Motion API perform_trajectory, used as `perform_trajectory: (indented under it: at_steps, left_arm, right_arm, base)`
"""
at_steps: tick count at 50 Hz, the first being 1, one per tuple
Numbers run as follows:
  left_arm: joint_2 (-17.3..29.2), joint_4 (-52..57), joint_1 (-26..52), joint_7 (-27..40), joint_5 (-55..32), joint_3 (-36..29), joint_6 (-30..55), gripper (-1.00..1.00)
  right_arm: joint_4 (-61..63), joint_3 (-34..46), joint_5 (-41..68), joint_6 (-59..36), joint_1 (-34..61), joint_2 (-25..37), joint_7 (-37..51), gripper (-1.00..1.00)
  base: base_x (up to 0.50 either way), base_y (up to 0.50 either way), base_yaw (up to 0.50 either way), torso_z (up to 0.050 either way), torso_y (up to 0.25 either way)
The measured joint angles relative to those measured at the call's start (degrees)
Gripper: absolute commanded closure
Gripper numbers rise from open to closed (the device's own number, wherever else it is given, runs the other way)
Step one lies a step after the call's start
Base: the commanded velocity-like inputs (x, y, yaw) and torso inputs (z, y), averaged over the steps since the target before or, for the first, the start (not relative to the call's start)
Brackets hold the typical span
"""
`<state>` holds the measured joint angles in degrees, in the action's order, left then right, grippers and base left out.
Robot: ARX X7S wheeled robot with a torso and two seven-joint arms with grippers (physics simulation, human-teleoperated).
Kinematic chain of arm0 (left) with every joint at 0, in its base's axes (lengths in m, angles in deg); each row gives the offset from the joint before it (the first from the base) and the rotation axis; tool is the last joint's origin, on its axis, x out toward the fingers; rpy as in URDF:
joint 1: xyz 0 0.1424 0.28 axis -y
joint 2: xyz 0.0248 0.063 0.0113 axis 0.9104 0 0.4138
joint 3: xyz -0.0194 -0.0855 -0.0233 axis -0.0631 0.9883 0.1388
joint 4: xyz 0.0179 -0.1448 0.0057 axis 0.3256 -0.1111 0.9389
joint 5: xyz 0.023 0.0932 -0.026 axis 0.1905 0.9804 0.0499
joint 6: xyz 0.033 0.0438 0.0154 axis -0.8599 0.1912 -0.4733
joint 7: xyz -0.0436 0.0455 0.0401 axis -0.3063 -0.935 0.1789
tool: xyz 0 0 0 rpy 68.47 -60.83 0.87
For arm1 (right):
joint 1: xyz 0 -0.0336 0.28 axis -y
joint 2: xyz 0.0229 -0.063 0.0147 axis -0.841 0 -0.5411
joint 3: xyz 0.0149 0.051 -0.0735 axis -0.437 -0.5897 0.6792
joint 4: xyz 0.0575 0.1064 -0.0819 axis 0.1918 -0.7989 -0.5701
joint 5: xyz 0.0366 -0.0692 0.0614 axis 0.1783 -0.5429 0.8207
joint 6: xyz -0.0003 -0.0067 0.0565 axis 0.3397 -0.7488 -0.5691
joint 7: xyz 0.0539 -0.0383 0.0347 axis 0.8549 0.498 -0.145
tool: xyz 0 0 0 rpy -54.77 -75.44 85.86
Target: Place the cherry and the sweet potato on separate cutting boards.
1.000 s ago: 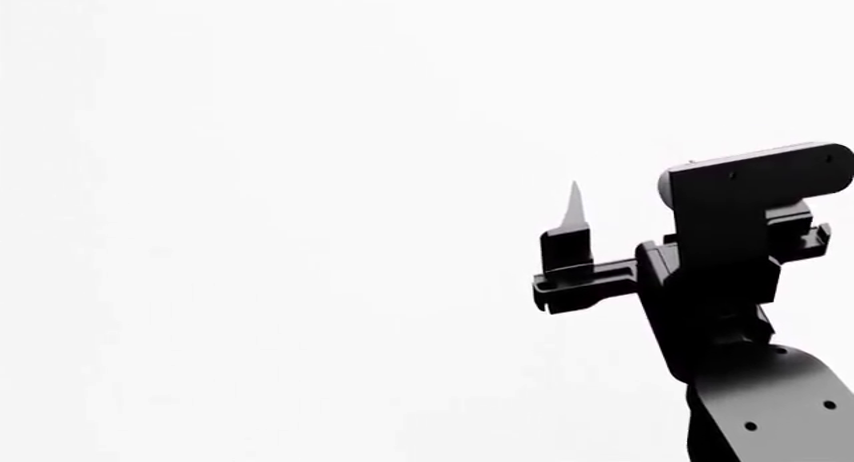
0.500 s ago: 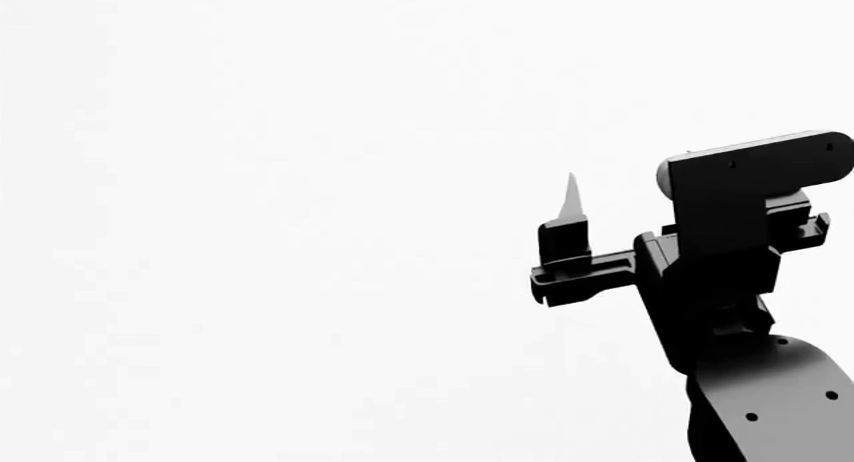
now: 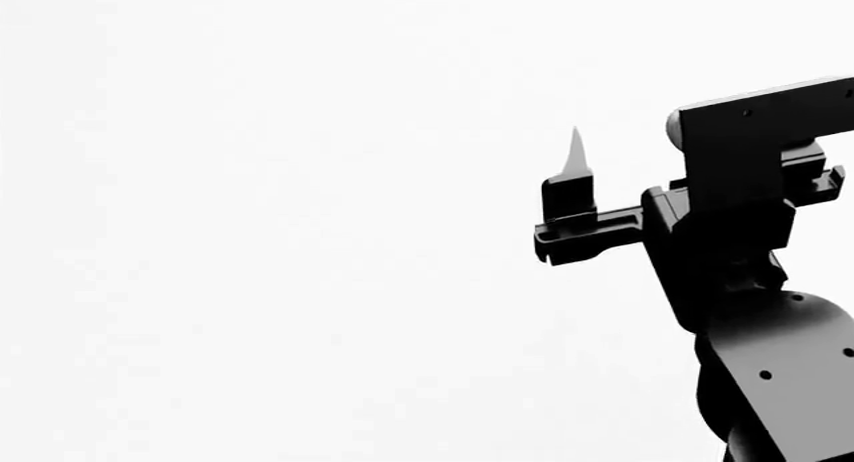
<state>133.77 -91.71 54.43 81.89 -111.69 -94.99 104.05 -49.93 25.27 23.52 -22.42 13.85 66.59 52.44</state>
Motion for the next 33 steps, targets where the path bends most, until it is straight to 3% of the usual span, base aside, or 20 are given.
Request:
perform_trajectory:
  at_steps: [13,33]
  left_arm:
    - [-2.83,5.63,4.88,-1.78,-4.35,1.5,3.42,-1.0]
    - [-14.34,-1.07,11.96,-7.63,-5.4,-0.93,7.8,-1.0]
  right_arm:
    - [0.52,-0.75,0.9,-0.84,1.67,0.18,0.14,-1.0]
    - [1.37,0.16,2.13,-5.77,8.32,0.98,-0.65,-1.0]
  base:
    - [0.0,0.0,0.0,0.0,0.0]
    - [0.0,0.0,0.0,0.0,0.0]
